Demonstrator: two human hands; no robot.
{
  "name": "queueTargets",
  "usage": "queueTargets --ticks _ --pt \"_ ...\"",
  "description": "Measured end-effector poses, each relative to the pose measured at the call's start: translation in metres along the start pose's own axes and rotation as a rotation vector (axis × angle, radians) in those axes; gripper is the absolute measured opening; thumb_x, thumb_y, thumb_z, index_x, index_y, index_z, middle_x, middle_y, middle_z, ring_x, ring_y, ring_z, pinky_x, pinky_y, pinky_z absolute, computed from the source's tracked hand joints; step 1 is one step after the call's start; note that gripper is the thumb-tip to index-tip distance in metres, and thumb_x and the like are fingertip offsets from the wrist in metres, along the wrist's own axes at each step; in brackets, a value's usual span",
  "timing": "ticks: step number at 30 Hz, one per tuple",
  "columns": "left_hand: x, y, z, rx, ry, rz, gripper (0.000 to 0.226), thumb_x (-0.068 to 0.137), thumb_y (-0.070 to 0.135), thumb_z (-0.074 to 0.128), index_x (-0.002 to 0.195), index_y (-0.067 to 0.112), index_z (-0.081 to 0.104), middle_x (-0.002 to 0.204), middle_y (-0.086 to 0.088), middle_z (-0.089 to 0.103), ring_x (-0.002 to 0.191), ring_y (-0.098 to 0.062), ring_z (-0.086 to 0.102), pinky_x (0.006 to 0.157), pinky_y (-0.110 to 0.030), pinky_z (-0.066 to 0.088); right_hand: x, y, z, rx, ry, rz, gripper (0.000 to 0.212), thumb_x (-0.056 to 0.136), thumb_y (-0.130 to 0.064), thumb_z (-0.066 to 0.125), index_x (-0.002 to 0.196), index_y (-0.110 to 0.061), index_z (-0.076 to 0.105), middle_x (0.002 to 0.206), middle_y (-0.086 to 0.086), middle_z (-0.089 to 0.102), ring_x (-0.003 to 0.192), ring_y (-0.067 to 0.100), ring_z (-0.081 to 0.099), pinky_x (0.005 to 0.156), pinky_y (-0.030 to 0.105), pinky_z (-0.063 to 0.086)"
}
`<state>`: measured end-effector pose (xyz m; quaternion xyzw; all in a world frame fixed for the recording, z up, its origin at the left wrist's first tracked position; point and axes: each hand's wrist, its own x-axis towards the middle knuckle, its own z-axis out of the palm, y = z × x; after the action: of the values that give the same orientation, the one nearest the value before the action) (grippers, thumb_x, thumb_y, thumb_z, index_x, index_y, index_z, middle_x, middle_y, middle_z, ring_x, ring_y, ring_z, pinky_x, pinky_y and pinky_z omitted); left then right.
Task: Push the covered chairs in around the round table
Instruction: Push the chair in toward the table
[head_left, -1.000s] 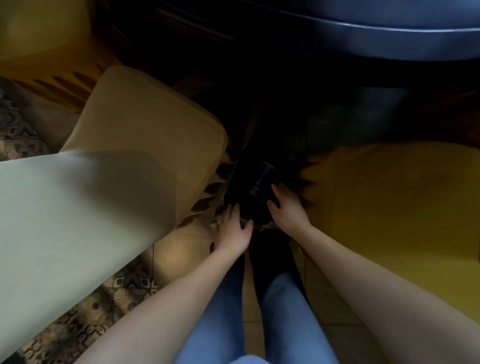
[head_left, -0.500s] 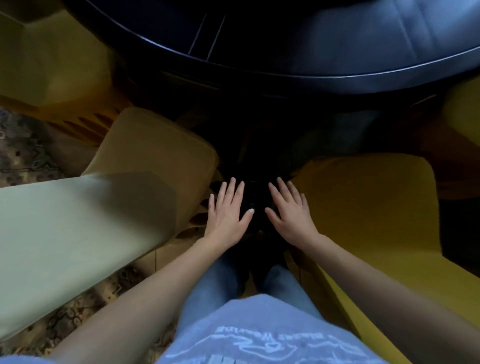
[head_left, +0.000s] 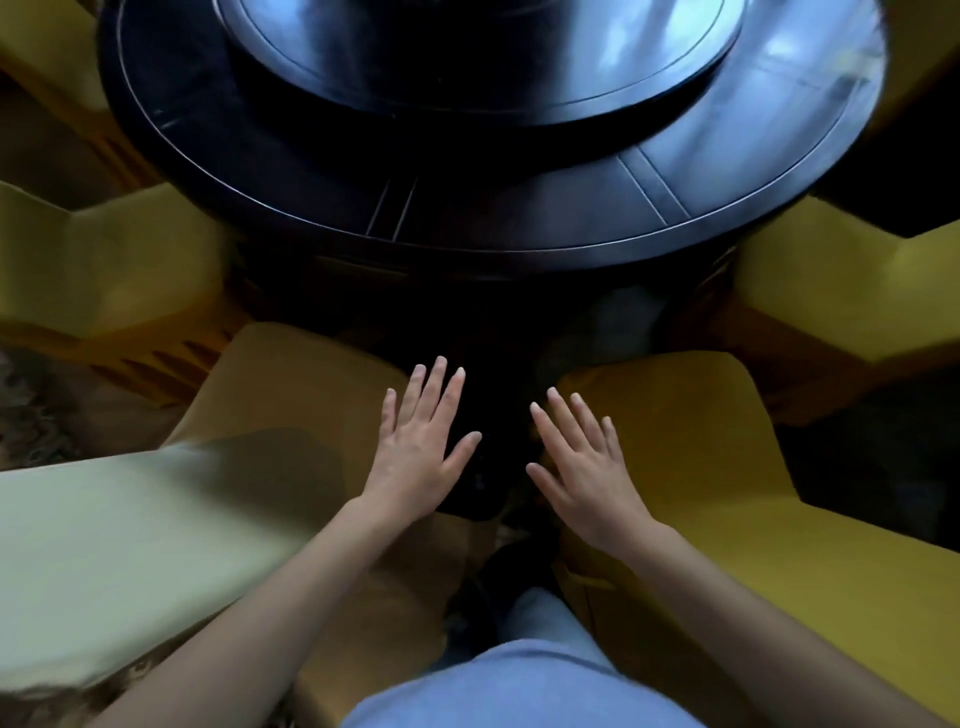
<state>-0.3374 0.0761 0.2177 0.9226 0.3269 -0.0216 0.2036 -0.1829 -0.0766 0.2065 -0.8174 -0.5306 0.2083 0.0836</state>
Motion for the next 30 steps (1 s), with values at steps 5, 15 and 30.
queueTargets --ticks 5,15,30 --pt "-0.031 0.018 -0.009 -0.046 0.034 0.080 0.075 0.084 0.064 0.008 0.150 0.031 -0.007 0.158 0.008 -0.018 0.143 -0.010 -0.024 0.114 -0.033 -0.018 -0.044 -0.014 -0.004 -0.016 0.089 0.063 0.067 0.088 -0.062 0.008 0.149 -0.035 -0.007 0.154 -0.013 -0.022 0.140 0.009 -0.029 0.115 0.040 -0.014" --pt "-0.068 0.090 -0.013 -0.021 0.037 0.270 0.076 0.081 0.067 0.003 0.147 0.033 -0.012 0.156 0.009 -0.023 0.141 -0.010 -0.028 0.118 -0.041 -0.013 -0.142 0.013 -0.027 -0.042 0.220 0.176 0.079 0.079 -0.072 -0.009 0.149 -0.034 -0.003 0.156 -0.012 -0.018 0.141 0.008 -0.026 0.115 0.041 -0.012" --pt "-0.086 0.277 0.050 0.066 0.027 0.309 0.076 0.075 0.070 -0.006 0.142 0.037 -0.020 0.151 0.010 -0.032 0.138 -0.014 -0.032 0.116 -0.041 -0.018 -0.241 0.149 -0.064 -0.105 0.288 0.201 0.067 0.087 -0.069 0.001 0.147 -0.040 -0.004 0.157 -0.012 -0.019 0.142 0.009 -0.025 0.114 0.045 -0.011"
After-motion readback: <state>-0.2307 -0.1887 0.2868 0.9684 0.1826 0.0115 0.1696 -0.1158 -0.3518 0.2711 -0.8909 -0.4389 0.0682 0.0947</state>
